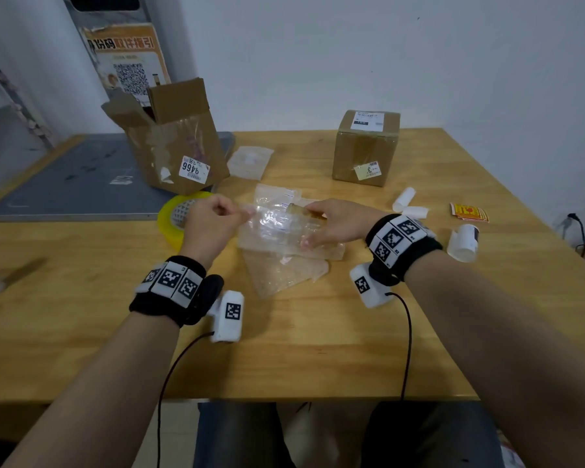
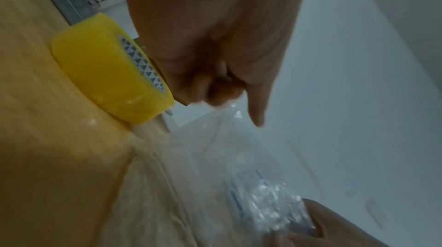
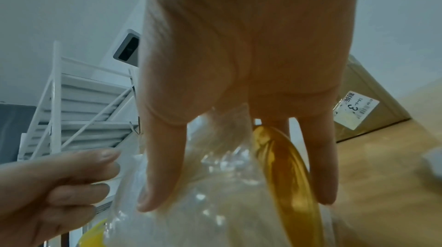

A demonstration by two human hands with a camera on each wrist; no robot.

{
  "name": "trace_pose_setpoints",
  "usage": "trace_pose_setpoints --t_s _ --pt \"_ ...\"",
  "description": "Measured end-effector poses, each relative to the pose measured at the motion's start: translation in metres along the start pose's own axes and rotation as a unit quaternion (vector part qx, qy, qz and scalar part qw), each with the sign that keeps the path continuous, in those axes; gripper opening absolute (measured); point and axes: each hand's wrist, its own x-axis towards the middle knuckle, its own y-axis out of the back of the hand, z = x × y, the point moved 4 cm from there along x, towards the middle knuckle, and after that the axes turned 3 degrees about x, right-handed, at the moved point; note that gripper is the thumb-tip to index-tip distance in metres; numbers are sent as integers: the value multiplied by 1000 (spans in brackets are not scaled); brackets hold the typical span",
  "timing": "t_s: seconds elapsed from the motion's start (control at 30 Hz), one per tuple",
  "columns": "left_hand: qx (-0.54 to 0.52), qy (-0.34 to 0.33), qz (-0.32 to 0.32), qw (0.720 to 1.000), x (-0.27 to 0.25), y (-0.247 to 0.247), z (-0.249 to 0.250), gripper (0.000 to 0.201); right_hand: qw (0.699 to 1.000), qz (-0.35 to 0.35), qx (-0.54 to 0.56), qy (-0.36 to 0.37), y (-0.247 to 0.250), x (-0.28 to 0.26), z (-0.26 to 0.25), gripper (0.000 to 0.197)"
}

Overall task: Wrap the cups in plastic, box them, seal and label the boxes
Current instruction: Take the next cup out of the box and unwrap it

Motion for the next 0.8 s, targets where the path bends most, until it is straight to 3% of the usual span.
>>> trace_pose_setpoints --t_s 0.13,0.23,0.3,0.43,0.53,0.63,0.73,0.8 --pt "31 -62 -139 988 -17 -29 20 14 1000 -5 -4 3 7 -2 -2 70" --pt "100 -130 -199 966 -13 -50 29 29 1000 -25 7 -15 13 5 0 82" --pt "159 -139 -228 950 -3 -63 28 35 999 -41 20 -16 17 11 5 80" --pt "218 -122 -235 939 21 -82 26 27 998 -46 43 -21 25 16 14 67" --pt "235 -82 -240 938 37 -90 26 22 999 -29 34 -28 26 23 24 74" --pt "226 -40 -261 938 51 -97 23 23 995 48 90 -13 29 34 29 63" --pt "223 -25 -285 932 63 -103 26 31 982 160 92 41 40 33 23 31" --pt "242 -20 -295 924 69 -106 29 34 988 138 46 51 40 32 19 31"
